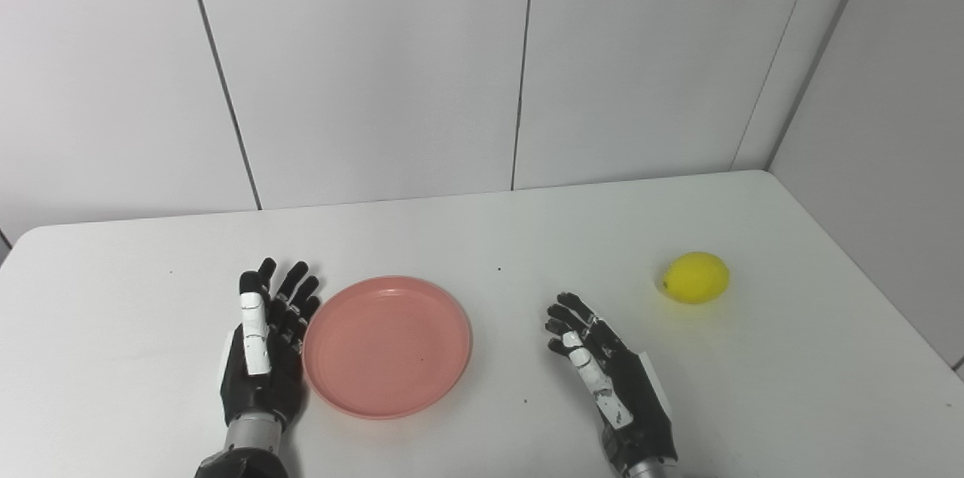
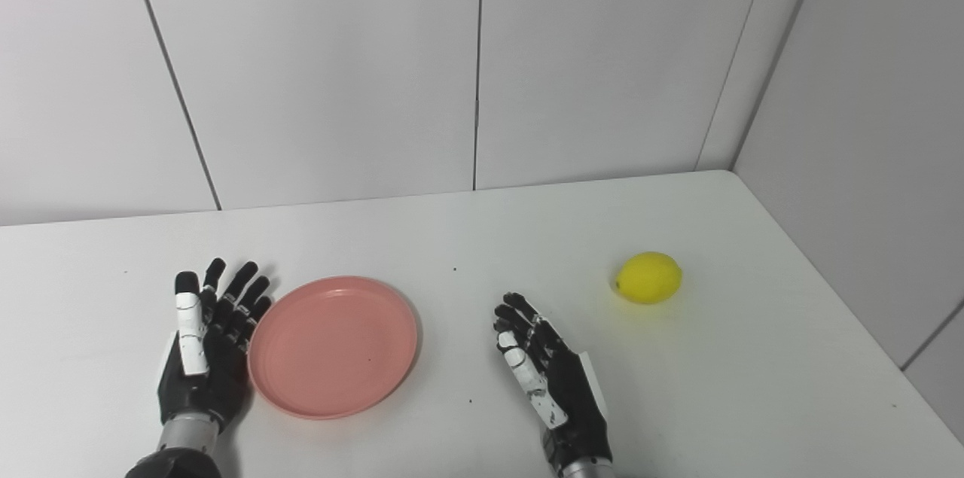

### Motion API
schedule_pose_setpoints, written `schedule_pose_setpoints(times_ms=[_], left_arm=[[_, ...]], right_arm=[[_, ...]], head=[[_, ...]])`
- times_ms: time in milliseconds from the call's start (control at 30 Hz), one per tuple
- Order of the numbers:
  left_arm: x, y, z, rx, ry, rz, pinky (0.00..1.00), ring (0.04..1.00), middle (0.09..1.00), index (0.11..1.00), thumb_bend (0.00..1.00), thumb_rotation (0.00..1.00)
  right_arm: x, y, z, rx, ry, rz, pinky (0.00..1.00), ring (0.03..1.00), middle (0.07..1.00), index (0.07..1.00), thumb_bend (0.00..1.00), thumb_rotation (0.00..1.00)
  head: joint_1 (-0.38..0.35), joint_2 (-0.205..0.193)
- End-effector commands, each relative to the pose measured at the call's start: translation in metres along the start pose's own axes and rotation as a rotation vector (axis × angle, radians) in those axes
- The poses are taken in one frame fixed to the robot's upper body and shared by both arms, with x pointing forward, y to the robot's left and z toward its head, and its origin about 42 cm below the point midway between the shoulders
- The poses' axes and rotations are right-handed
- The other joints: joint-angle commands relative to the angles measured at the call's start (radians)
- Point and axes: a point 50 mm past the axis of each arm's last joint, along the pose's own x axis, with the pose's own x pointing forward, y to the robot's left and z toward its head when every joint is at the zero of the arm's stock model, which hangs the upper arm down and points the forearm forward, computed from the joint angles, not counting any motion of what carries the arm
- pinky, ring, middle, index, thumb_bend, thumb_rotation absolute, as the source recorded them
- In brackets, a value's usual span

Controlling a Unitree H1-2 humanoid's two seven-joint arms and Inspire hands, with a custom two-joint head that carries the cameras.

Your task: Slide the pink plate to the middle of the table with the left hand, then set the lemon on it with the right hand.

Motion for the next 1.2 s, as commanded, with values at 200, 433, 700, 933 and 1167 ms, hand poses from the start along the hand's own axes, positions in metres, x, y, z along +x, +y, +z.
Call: schedule_pose_setpoints(times_ms=[200,433,700,933,1167], left_arm=[[0.005,0.003,0.000,-0.009,-0.005,-0.005,0.95,0.906,0.900,0.995,0.84,0.82],[0.006,0.005,0.000,-0.011,0.001,0.002,0.93,0.892,0.888,0.990,0.85,0.83],[0.005,0.005,0.000,-0.006,-0.001,-0.003,0.94,0.898,0.899,0.999,0.84,0.84],[0.005,0.006,-0.001,-0.003,0.003,-0.001,0.94,0.896,0.893,0.998,0.84,0.84],[0.005,0.007,-0.002,-0.001,0.008,-0.001,0.94,0.897,0.899,0.999,0.84,0.85]], right_arm=[[0.011,-0.003,0.028,-0.106,-0.180,-0.016,0.73,0.779,0.799,0.792,0.72,0.63],[0.016,-0.002,0.028,-0.162,-0.208,-0.012,0.69,0.758,0.795,0.763,0.71,0.60],[0.025,-0.005,0.038,-0.323,-0.256,-0.036,0.67,0.739,0.777,0.757,0.74,0.69],[0.040,-0.019,0.058,-0.479,-0.331,-0.055,0.68,0.733,0.769,0.766,0.70,0.73],[0.059,-0.043,0.088,-0.582,-0.380,-0.102,0.69,0.712,0.718,0.746,0.72,0.74]], head=[[-0.025,-0.009],[-0.036,-0.015],[-0.044,-0.017],[-0.040,-0.017],[-0.040,-0.018]])
